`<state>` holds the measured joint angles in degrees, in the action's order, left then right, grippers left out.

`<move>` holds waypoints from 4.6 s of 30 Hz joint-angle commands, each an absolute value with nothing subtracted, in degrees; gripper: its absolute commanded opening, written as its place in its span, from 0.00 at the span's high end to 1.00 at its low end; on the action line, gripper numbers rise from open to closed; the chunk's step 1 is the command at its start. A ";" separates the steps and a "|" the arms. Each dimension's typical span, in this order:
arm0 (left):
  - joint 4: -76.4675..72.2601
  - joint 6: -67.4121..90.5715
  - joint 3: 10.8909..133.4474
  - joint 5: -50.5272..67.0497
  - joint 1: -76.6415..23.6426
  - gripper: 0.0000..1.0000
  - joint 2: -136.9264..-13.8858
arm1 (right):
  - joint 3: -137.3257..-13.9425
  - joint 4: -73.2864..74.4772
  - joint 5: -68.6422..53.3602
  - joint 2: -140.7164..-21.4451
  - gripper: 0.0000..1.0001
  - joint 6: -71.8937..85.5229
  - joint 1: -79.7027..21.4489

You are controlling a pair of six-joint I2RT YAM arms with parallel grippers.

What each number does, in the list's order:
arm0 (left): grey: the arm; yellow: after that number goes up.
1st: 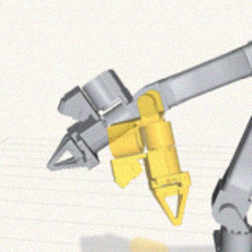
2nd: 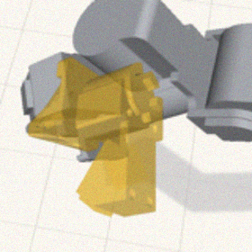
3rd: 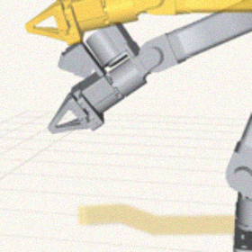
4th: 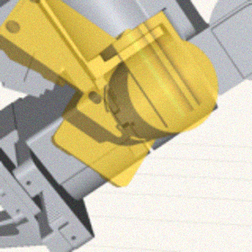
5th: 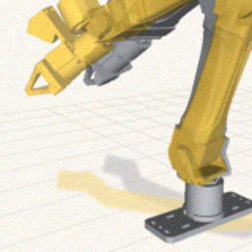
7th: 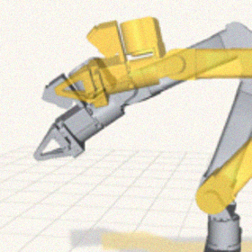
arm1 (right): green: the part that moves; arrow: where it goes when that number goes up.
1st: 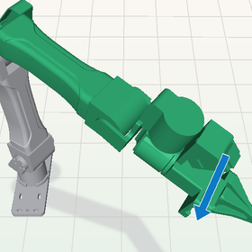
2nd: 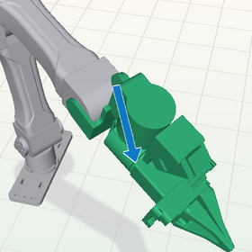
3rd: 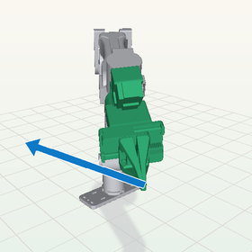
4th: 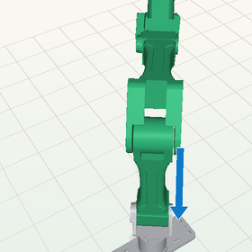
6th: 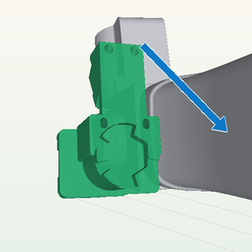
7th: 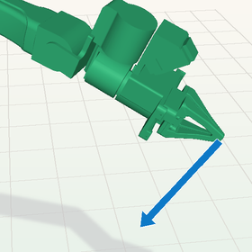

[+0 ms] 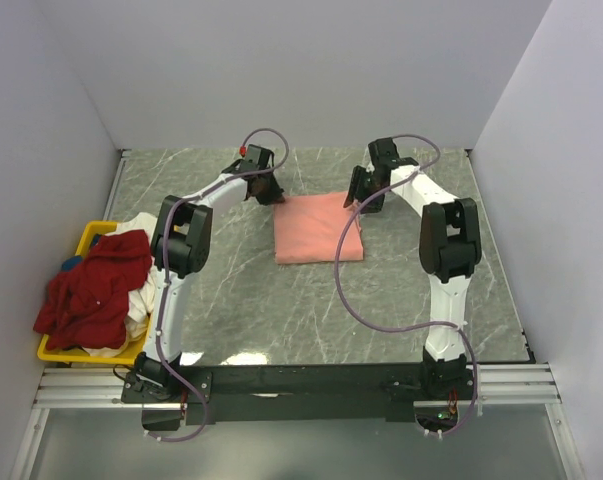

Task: Fold and stack the t-shirts
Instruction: Fold the tshirt, then neatly place the folded tshirt to the corner, then reset both grippers

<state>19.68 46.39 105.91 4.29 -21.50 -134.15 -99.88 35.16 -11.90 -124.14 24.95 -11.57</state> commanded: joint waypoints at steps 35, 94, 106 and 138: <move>25.83 37.10 73.39 7.83 -21.45 0.71 -76.83 | -99.57 36.29 5.52 -124.54 1.00 19.34 -13.19; 26.28 33.57 70.49 8.88 -21.18 0.76 -77.70 | -140.19 32.87 28.22 -145.81 0.21 4.74 11.16; 25.75 35.07 68.56 6.77 -21.09 0.73 -75.50 | -118.50 31.99 24.96 -125.18 0.16 15.28 3.36; 19.69 40.51 45.79 4.92 -20.65 0.72 -59.15 | -55.38 20.74 6.24 -69.71 0.15 33.58 -37.62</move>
